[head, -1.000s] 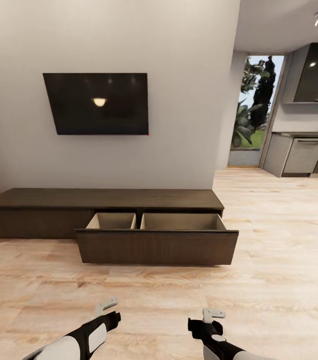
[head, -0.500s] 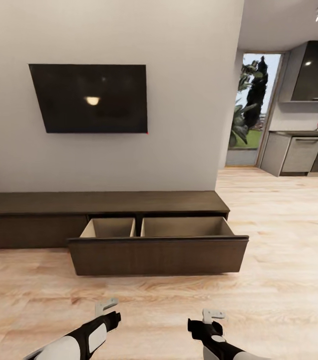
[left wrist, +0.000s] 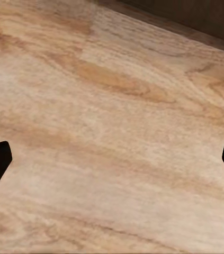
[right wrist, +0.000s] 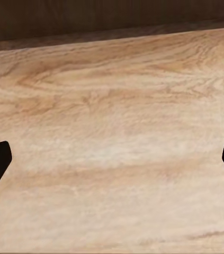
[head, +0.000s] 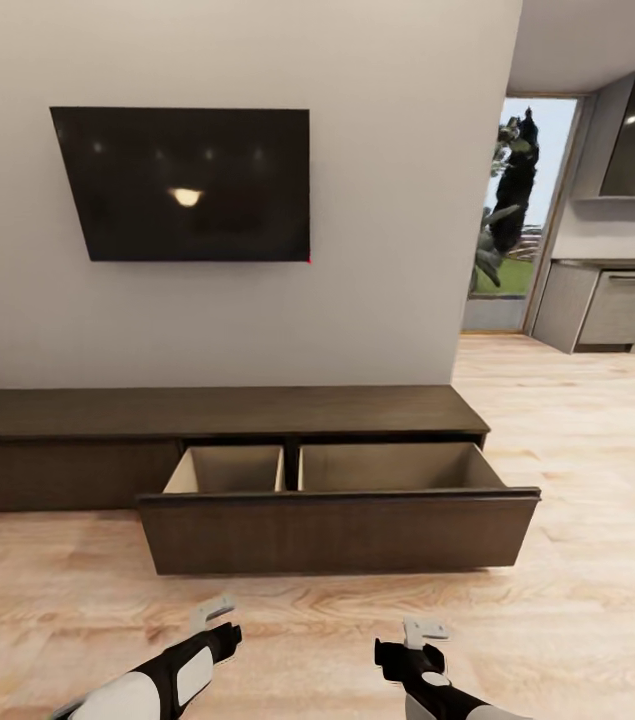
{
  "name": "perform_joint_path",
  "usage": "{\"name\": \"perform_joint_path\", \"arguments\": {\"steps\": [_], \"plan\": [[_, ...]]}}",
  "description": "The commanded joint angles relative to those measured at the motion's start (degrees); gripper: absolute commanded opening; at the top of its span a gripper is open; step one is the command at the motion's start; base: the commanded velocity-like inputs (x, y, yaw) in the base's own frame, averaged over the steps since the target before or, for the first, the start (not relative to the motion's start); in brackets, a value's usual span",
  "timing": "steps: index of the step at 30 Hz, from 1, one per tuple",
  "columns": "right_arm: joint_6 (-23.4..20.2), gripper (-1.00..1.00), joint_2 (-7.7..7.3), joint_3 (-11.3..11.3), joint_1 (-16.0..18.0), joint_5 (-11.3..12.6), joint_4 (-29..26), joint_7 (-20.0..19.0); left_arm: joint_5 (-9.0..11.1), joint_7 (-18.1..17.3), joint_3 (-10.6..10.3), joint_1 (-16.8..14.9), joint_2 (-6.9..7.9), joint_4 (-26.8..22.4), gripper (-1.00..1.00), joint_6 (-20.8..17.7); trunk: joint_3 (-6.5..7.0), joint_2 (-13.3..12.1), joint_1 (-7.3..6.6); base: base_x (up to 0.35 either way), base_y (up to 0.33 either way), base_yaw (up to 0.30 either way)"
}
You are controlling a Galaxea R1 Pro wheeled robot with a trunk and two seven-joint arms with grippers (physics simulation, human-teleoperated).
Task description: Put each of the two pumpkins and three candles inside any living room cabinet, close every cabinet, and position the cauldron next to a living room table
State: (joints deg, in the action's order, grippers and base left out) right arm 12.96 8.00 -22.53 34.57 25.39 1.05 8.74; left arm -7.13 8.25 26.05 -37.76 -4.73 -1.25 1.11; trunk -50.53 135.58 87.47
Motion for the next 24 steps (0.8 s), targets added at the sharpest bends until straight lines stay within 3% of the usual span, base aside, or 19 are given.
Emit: {"name": "perform_joint_path", "arguments": {"steps": [1, 11, 19, 24], "plan": [[0.2, 1.0, 0.04, -0.5, 0.1, 0.5, 0.1, 0.1, -0.6, 0.2, 0.5, 0.0, -0.02, 0.0, 1.0, 0.1, -0.24, 0.4, 0.25, 0.304, 0.207, 0.0], [0.2, 1.0, 0.06, -0.5, 0.1, 0.5, 0.1, 0.1, -0.6, 0.2, 0.5, 0.0, -0.02, 0.0, 1.0, 0.1, -2.04, 4.4, 2.44, 0.24, 0.146, 0.0], [0.2, 1.0, 0.07, -0.5, 0.1, 0.5, 0.2, 0.1, -0.6, 0.2, 0.4, 0.0, -0.02, 0.0, 1.0, 0.1, -3.48, 7.7, 4.2, 0.04, 0.022, 0.0], [0.2, 1.0, 0.09, -0.5, 0.1, 0.5, 0.1, 0.1, -0.6, 0.2, 0.5, 0.0, -0.07, 0.0, 1.0, 0.1, -4.59, 7.7, 4.33, 0.1, 0.001, 0.0]]}}
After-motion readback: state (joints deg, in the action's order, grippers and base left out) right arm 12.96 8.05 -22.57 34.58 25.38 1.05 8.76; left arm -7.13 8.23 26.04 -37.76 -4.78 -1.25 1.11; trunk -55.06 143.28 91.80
